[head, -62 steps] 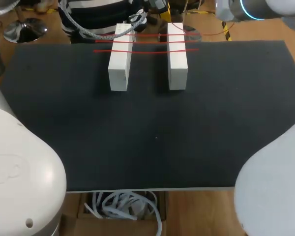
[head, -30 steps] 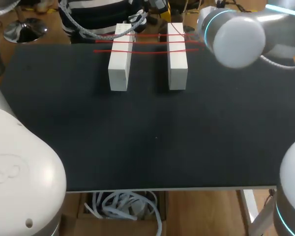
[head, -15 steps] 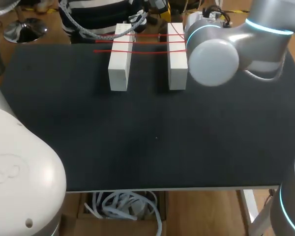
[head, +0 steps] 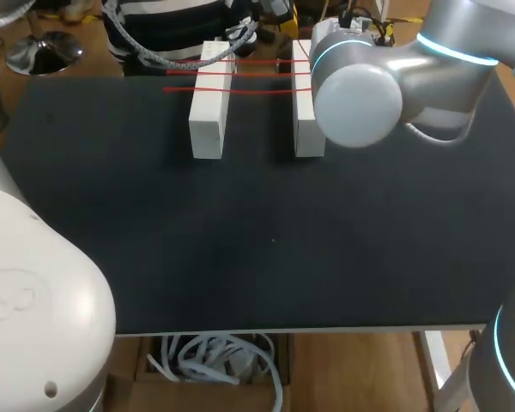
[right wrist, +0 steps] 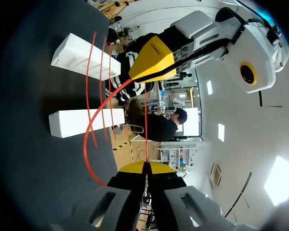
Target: Grab the tape and strap the tape.
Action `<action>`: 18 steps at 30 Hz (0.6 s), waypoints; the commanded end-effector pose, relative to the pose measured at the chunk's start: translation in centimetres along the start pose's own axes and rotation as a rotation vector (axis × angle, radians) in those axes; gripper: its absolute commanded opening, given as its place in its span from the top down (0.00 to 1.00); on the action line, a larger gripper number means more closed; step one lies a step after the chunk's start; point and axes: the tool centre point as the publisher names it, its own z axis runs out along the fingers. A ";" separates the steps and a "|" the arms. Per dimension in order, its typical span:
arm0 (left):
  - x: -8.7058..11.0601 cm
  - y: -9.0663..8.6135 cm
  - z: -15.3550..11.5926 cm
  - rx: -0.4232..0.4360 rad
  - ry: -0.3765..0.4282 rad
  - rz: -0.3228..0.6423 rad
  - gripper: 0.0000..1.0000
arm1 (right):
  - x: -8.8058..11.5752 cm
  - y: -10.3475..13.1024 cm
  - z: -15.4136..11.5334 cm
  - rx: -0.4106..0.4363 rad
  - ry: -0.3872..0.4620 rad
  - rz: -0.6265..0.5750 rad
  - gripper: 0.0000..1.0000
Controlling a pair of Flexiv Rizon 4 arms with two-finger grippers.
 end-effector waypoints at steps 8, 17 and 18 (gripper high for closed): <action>0.0 -0.1 -0.1 -0.004 0.002 -0.001 1.00 | -0.2 0.6 0.1 0.022 -0.006 -0.012 1.00; 0.0 -0.1 -0.1 -0.004 0.002 -0.001 1.00 | -0.2 1.2 0.1 0.025 -0.005 -0.023 1.00; 0.0 -0.1 -0.1 -0.004 0.002 -0.001 1.00 | -0.2 1.2 0.1 0.025 -0.005 -0.024 1.00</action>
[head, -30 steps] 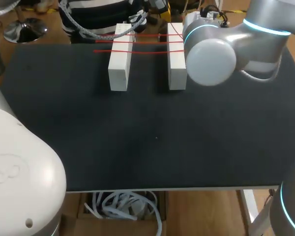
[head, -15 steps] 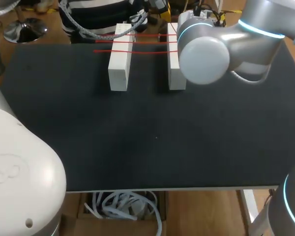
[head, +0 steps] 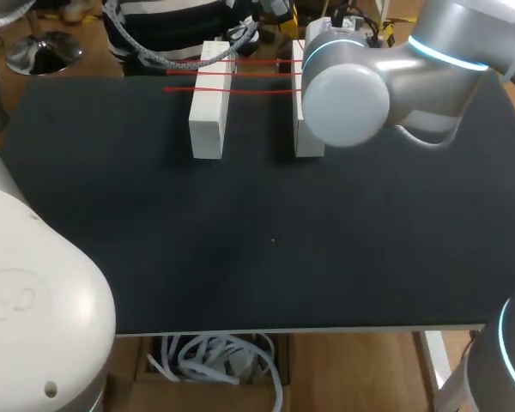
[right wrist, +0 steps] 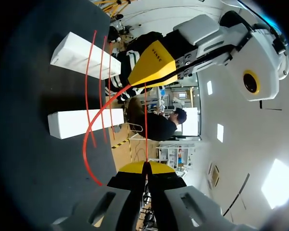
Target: Grab the tape and strap the tape.
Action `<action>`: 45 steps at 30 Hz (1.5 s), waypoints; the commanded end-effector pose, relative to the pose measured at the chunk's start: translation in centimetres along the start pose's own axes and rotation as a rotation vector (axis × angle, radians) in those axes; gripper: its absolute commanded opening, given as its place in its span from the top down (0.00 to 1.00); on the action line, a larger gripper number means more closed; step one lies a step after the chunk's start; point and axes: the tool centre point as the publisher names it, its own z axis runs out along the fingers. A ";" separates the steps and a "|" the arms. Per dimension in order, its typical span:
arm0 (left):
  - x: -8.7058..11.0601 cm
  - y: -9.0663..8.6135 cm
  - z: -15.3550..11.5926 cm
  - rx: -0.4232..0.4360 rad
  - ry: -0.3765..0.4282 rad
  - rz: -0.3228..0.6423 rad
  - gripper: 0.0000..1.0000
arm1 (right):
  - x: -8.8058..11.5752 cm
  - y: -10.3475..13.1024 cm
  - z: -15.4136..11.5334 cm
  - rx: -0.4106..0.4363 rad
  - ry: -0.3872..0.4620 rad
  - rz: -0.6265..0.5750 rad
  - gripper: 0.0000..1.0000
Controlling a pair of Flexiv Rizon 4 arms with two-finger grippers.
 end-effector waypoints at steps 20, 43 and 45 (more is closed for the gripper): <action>0.0 -0.1 -0.1 -0.004 0.002 -0.001 1.00 | 0.2 0.8 -0.1 0.011 0.007 -0.026 1.00; 0.0 -0.1 -0.1 -0.004 0.002 -0.001 1.00 | 0.3 1.7 -0.6 -0.014 0.014 -0.039 1.00; 0.0 -0.1 -0.1 -0.004 0.002 -0.001 1.00 | 0.2 1.9 -0.6 -0.015 0.014 -0.039 1.00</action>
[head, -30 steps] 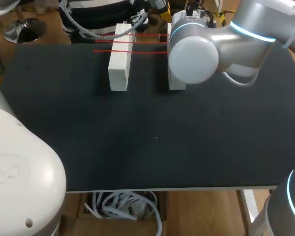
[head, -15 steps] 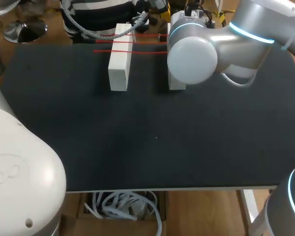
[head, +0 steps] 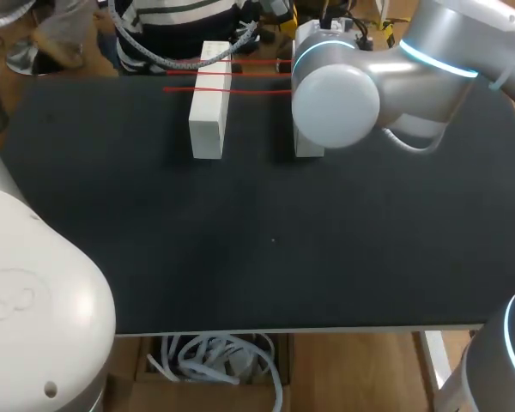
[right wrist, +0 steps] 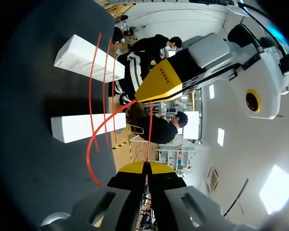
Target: Grab the tape and strap the tape.
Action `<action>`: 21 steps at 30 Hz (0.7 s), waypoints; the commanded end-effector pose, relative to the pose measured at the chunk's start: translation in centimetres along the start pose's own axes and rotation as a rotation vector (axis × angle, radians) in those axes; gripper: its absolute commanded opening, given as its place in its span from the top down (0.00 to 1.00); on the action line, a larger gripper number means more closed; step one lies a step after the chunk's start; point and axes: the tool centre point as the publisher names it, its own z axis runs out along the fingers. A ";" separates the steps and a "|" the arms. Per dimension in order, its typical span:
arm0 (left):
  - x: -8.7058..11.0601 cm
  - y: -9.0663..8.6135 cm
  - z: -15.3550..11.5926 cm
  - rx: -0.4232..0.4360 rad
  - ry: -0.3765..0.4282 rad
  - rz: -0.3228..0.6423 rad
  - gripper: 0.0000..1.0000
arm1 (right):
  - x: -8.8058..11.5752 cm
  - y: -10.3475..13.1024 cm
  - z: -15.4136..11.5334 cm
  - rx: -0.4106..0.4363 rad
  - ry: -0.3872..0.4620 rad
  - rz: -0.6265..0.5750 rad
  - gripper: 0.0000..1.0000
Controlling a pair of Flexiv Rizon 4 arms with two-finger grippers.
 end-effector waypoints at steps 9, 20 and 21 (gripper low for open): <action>0.0 -0.1 -0.1 -0.004 0.002 -0.001 1.00 | -0.2 0.6 0.0 -0.009 0.006 -0.008 1.00; 0.0 -0.1 -0.1 -0.004 0.002 -0.001 1.00 | -0.1 1.1 0.0 -0.027 0.017 -0.013 1.00; 0.0 -0.1 -0.1 -0.004 0.002 -0.001 1.00 | -0.1 1.1 0.0 -0.027 0.017 -0.013 1.00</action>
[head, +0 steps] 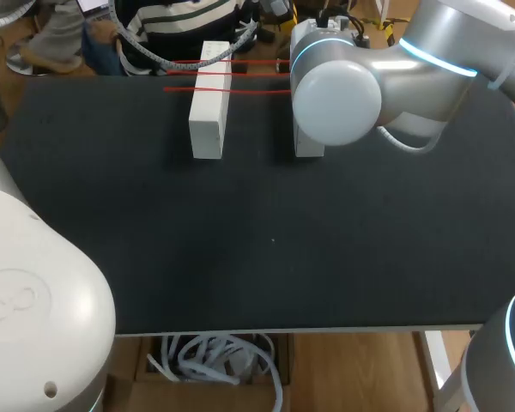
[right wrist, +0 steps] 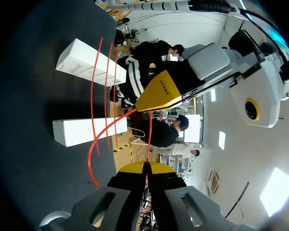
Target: Grab the tape and strap the tape.
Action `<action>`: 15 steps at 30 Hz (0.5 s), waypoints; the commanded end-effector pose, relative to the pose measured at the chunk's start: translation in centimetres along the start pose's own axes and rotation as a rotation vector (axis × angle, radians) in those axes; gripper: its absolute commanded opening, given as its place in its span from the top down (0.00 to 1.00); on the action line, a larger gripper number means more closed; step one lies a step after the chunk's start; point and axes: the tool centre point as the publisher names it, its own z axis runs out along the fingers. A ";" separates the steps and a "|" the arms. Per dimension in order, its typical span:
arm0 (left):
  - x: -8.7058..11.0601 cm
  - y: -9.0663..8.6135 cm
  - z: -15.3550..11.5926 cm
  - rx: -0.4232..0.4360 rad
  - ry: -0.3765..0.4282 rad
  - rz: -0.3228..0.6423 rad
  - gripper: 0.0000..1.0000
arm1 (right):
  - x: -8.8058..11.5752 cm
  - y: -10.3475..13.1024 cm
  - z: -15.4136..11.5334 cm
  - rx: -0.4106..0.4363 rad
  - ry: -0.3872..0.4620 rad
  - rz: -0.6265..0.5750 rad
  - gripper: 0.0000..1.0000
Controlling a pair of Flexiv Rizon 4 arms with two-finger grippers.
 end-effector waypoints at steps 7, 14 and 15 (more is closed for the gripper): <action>0.0 -0.1 -0.1 -0.004 0.002 -0.001 1.00 | -0.3 0.3 0.3 -0.011 0.004 -0.006 1.00; 0.0 -0.1 -0.1 -0.004 0.002 -0.001 1.00 | -0.3 0.7 0.5 -0.027 0.008 -0.015 1.00; 0.0 -0.1 -0.1 -0.004 0.002 -0.001 1.00 | -0.3 0.7 0.5 -0.028 0.009 -0.017 1.00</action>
